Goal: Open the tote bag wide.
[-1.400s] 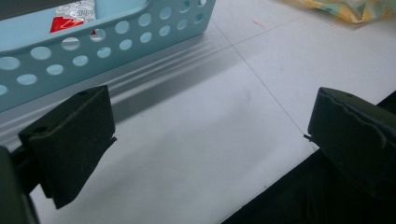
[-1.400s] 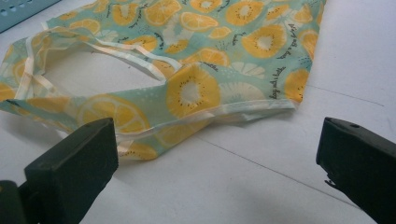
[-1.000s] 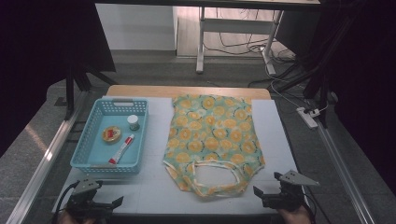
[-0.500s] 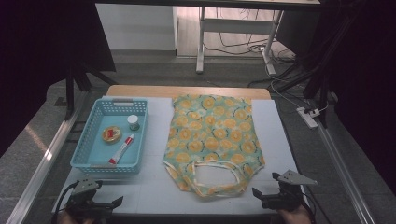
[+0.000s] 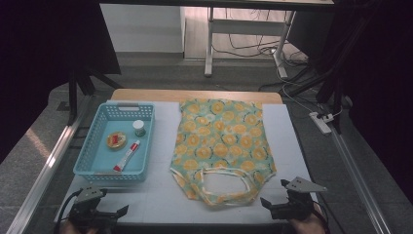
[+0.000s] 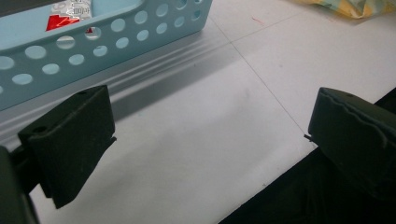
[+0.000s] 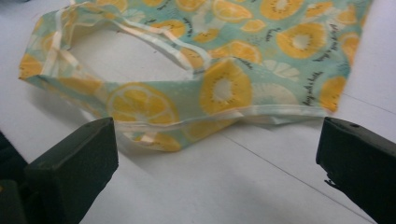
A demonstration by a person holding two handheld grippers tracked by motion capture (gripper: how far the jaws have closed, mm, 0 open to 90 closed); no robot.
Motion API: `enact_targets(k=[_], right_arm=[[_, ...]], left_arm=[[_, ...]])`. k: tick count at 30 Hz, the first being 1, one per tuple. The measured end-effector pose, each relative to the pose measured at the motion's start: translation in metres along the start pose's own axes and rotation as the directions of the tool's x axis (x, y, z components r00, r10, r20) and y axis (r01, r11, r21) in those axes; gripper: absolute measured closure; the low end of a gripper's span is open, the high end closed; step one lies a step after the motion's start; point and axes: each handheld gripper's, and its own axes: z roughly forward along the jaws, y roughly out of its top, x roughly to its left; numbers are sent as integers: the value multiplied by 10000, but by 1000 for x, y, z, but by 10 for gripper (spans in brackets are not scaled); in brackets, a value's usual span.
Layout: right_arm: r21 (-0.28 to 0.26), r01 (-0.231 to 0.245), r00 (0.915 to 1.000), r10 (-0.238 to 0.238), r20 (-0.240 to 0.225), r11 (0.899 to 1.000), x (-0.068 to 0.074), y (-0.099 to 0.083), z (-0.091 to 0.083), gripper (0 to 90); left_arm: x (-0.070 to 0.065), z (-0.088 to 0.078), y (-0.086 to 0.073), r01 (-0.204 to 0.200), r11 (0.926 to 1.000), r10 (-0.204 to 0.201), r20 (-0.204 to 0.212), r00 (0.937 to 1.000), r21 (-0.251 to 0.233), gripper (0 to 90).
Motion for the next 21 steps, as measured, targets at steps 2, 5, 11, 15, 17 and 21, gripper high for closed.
enact_targets(k=[2,5,11,15,17,21], right_arm=[[17,91,10000,-91,-30,10000,1,1,0,0],[4,221,9997,-221,-52,9998,2,4,0,0],[-396,626,9976,-637,-278,9973,13,14,2,0],[-351,836,9953,-851,-451,9959,16,17,8,0],[-391,827,9946,-849,-604,9958,19,20,10,0],[-252,1034,9887,-1055,-1064,9943,29,27,14,1]], left_arm=[[0,0,0,-9,10000,9,-4,10000,3,11],[0,0,0,4,10000,-4,14,10000,13,11],[0,0,0,-2,10000,2,8,10000,-1,11],[0,0,0,-10,10000,10,23,10000,18,11],[0,0,0,-3,10000,3,30,10000,23,11],[0,0,0,-41,10000,41,63,10000,4,10]])
